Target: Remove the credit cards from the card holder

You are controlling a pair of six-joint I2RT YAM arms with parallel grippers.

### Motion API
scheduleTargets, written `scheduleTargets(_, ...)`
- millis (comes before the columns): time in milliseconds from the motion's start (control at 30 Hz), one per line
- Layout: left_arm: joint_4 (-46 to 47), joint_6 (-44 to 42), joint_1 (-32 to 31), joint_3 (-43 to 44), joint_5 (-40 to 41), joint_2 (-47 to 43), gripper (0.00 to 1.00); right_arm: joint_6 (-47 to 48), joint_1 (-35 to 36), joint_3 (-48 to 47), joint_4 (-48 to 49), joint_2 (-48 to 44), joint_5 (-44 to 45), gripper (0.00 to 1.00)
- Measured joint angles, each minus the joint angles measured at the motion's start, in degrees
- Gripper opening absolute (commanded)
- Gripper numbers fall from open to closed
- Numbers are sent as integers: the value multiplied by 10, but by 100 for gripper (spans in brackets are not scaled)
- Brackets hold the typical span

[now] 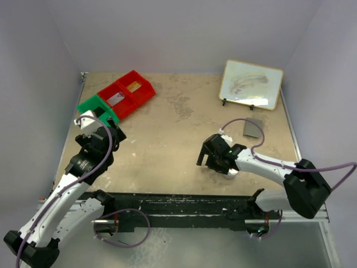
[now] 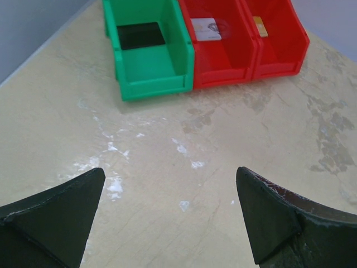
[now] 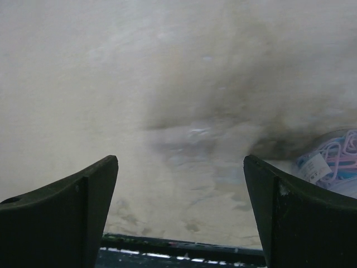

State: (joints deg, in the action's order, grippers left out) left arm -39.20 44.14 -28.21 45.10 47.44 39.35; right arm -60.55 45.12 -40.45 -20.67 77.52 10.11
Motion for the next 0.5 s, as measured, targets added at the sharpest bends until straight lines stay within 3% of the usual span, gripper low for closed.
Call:
scheduleTargets(233,46,3,0,41,-85,164,99,-39,-91,90,-42,-127,40,98)
scheduleTargets(500,103,-2,10,124,-122,334,99,-29,-147,113,-55,-240,55,99)
